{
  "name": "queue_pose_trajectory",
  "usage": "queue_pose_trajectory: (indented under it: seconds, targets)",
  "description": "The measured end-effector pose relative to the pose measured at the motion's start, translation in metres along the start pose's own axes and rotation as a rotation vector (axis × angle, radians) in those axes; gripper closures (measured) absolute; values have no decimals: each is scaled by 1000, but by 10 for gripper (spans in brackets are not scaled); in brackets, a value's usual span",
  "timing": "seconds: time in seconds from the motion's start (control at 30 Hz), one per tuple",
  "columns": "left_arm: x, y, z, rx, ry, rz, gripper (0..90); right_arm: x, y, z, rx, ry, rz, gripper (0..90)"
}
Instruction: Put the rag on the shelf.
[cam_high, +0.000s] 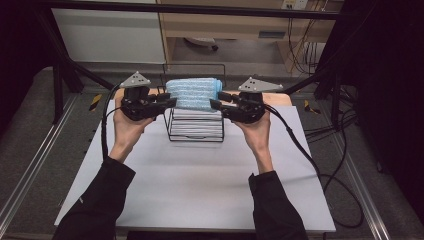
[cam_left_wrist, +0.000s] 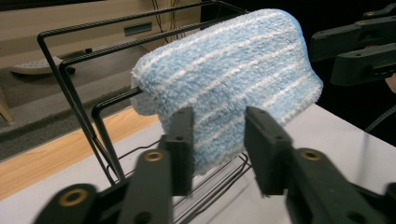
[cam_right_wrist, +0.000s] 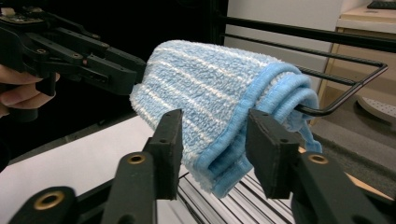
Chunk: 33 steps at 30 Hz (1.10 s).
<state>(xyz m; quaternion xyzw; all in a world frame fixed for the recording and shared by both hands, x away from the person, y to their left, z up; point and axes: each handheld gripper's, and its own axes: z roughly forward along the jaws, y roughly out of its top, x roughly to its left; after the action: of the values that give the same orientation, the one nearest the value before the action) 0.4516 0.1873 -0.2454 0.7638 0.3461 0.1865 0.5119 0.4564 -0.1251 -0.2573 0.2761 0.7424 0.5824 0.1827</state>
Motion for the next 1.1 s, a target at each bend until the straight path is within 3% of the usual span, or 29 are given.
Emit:
queue_pose_trajectory:
  seconds: [0.27, 0.6, 0.87, 1.1]
  targets:
    - [0, -9, -14, 7, 29, 22, 391, 0, 1, -18, -4, 9, 37, 329]
    - [2, -28, -25, 30, 40, 38, 285, -6, -13, -37, 18, -8, 58, 129]
    - [3, -61, -23, 97, 35, 45, 200, -13, -36, -50, 60, -1, 73, 61]
    - [4, -88, -22, 117, 37, 28, 115, -18, -61, -59, 108, 0, 100, 22]
